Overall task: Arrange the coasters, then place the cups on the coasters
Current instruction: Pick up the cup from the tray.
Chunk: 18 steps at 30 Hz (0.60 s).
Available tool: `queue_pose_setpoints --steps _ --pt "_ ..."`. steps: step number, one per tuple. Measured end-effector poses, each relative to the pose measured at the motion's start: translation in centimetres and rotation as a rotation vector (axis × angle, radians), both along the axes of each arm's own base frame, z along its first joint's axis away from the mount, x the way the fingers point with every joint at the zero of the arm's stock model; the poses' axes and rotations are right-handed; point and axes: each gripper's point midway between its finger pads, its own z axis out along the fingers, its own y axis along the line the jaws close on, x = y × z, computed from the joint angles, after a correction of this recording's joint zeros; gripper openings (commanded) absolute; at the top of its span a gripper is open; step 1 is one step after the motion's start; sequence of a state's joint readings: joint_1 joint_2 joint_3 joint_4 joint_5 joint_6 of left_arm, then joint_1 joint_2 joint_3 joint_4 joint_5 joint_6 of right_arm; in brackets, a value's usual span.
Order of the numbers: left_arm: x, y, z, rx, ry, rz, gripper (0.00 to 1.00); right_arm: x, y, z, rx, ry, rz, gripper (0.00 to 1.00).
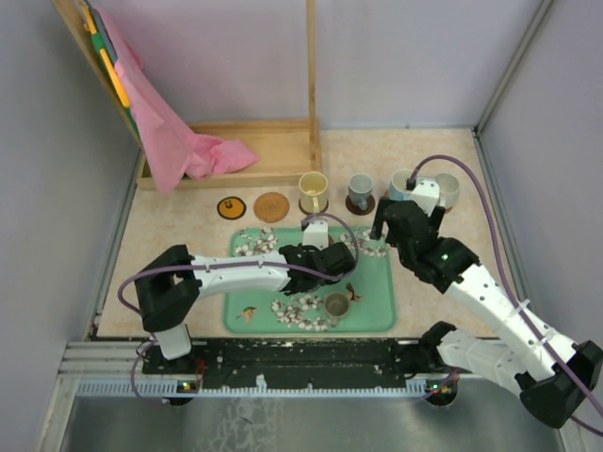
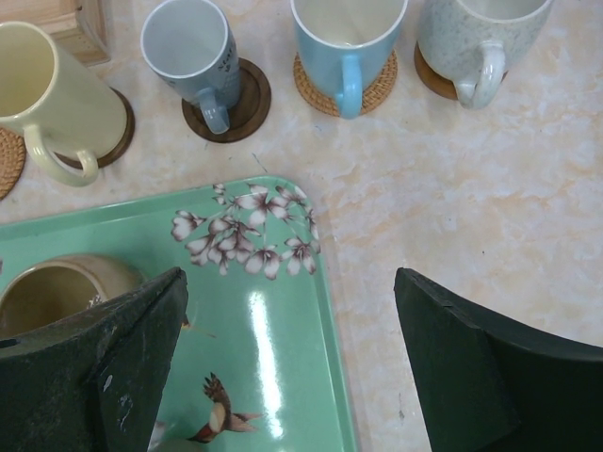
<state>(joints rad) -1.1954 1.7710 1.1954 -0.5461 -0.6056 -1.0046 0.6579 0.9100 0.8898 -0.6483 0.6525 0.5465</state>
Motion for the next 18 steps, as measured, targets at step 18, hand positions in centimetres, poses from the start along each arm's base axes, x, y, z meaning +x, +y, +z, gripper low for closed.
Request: queue_pose_setpoints --steps 18 --pt "0.04 -0.11 0.06 0.011 -0.005 -0.027 0.00 0.00 0.06 0.00 0.005 0.000 0.000 0.91"
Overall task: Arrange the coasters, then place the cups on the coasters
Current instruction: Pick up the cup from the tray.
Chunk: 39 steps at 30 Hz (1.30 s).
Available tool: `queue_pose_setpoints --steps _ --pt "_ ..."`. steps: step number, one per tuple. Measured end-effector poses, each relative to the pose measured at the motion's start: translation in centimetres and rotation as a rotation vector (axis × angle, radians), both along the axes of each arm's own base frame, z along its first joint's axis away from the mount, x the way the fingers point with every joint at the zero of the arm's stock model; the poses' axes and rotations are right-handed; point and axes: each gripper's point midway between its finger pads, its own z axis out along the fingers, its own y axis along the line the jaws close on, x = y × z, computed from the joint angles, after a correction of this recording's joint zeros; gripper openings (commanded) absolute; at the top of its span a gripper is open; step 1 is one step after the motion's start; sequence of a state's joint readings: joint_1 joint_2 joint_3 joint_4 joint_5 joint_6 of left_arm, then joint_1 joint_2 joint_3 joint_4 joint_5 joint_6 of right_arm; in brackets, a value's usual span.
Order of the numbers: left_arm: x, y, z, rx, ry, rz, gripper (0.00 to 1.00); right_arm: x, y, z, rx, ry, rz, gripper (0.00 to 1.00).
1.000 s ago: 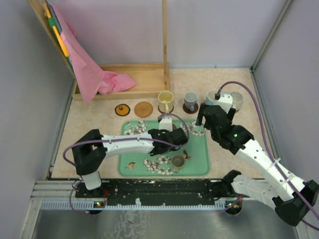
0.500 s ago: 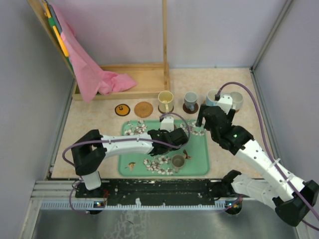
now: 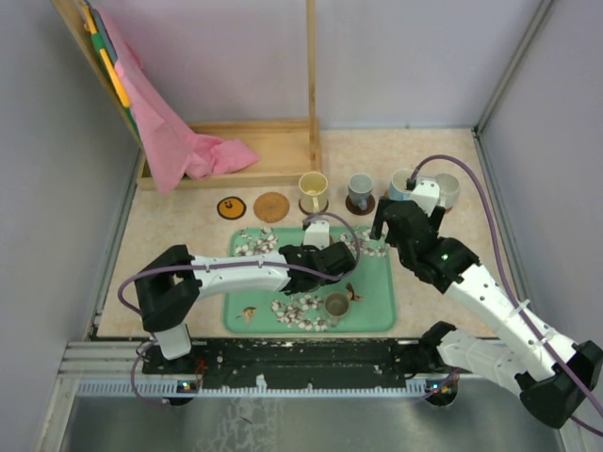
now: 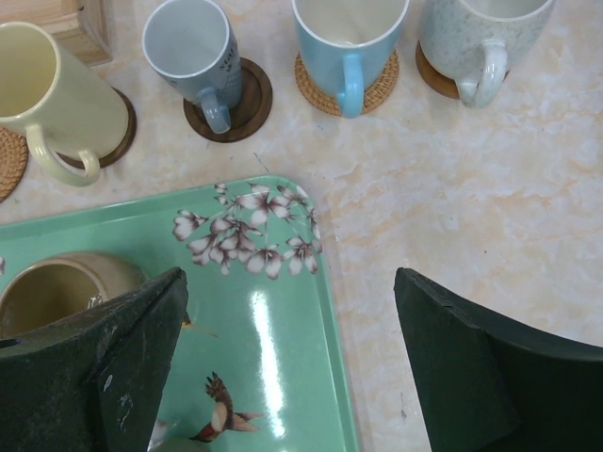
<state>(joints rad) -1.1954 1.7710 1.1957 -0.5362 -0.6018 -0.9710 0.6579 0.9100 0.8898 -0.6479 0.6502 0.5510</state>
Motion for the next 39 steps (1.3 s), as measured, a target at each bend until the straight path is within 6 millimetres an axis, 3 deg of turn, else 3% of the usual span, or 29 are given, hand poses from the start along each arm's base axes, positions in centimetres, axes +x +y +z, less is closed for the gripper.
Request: queue_pose_setpoints --steps 18,22,28,32,39 --pt "-0.2 1.0 0.8 0.040 0.009 0.007 0.00 -0.1 -0.1 -0.8 -0.009 0.014 0.001 0.90" --pt "-0.2 1.7 1.8 0.042 -0.003 0.024 0.00 -0.1 -0.1 -0.9 -0.010 0.014 0.000 0.90" --pt "0.2 3.0 5.0 0.004 -0.064 0.063 0.00 -0.1 0.0 -0.9 -0.008 0.013 0.000 0.90" --pt "0.9 4.9 6.3 -0.027 -0.091 0.111 0.00 -0.1 0.0 -0.9 -0.008 0.012 0.001 0.90" --pt "3.4 10.7 5.7 0.021 -0.101 0.220 0.00 0.0 0.0 -0.9 -0.008 0.012 0.001 0.90"
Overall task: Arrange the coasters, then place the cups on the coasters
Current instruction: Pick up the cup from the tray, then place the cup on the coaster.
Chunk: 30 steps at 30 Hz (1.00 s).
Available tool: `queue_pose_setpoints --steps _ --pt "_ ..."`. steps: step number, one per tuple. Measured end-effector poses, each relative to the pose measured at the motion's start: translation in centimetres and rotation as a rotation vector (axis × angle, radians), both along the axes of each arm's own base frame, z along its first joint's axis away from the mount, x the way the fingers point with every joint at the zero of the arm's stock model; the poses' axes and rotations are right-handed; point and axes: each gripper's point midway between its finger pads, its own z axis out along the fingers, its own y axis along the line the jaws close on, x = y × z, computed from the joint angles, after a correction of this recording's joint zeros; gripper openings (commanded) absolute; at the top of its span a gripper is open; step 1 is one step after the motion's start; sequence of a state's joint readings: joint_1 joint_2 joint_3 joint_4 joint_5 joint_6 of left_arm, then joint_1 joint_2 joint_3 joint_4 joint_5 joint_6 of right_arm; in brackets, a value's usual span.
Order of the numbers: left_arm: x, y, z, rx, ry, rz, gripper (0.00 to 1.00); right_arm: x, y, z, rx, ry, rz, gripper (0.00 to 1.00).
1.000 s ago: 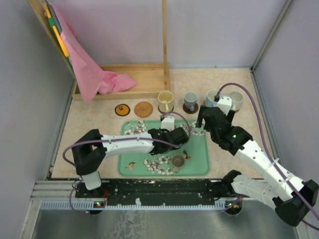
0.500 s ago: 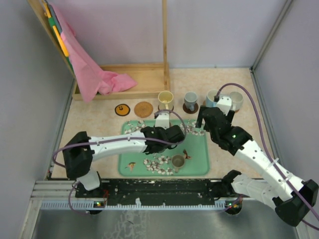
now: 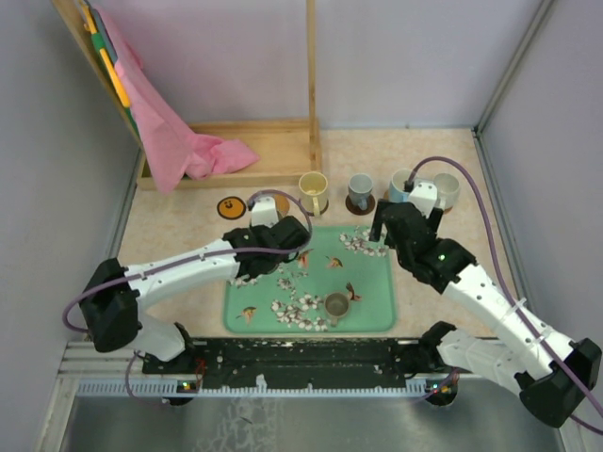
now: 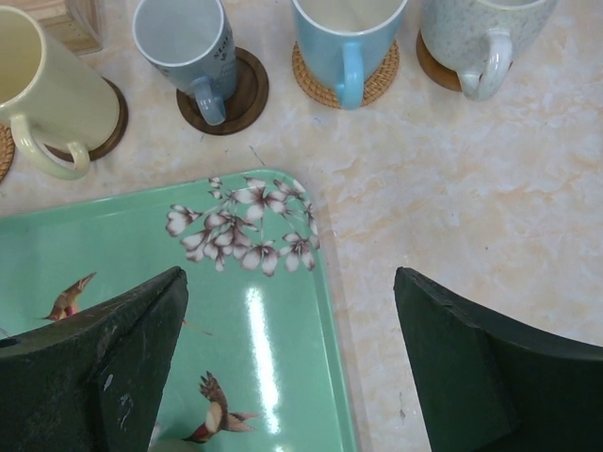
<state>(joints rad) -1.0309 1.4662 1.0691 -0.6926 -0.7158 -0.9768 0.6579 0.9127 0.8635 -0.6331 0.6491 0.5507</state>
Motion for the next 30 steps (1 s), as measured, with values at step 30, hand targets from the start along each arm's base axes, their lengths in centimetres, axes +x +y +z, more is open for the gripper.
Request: queue_pose_setpoints --steps 30 --pt "12.0 3.6 -4.1 0.069 -0.052 0.010 0.00 1.7 0.4 -1.4 -0.027 0.035 0.004 0.90"
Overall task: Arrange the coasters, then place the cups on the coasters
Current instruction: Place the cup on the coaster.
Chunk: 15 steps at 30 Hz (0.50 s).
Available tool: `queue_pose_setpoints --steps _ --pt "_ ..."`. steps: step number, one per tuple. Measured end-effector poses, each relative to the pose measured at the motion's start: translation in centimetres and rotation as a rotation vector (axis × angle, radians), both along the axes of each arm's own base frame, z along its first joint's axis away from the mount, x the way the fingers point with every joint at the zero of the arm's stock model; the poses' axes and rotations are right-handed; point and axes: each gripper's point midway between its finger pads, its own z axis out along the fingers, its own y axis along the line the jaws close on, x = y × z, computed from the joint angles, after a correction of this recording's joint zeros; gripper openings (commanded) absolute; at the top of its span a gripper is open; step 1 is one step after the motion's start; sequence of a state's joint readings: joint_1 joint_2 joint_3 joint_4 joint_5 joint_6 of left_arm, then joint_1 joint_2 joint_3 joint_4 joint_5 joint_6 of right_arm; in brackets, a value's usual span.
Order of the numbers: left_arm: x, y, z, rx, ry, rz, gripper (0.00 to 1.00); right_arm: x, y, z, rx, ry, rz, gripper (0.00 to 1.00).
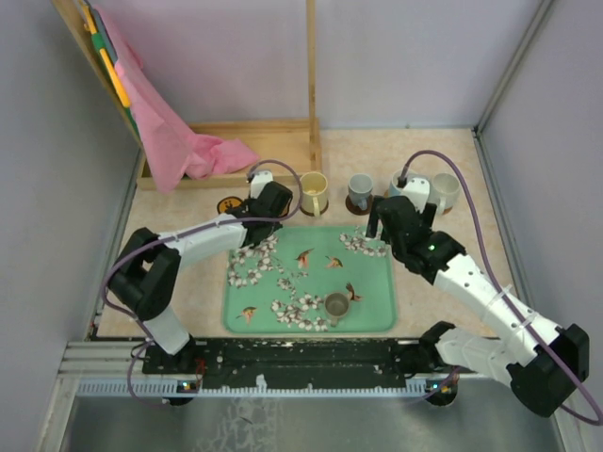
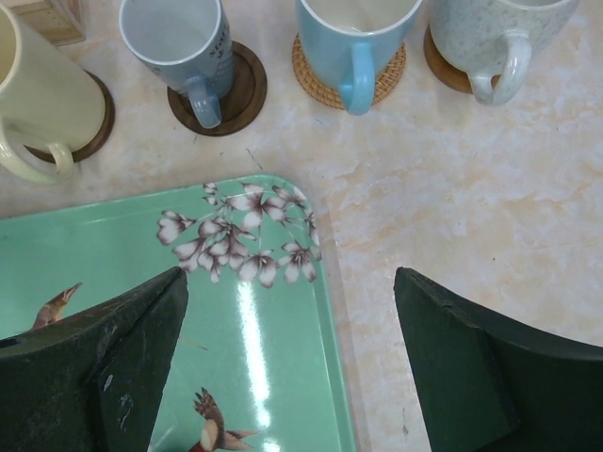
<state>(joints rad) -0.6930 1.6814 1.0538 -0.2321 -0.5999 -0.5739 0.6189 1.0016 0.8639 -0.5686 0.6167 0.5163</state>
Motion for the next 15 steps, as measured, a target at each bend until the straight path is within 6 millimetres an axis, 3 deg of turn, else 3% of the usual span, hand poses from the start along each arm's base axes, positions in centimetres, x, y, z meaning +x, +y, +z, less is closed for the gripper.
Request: queue_pose_setpoints --steps 5,15 --pt "1.3 -0.5 0.0 -0.014 -0.015 -0.005 0.00 0.1 -0.2 -0.1 0.005 0.007 -0.003 0.90" --pt "1.6 -0.7 -0.5 -0.020 -0.005 -0.014 0.00 0.3 -0.3 -0.3 0.015 0.015 -0.007 0.90"
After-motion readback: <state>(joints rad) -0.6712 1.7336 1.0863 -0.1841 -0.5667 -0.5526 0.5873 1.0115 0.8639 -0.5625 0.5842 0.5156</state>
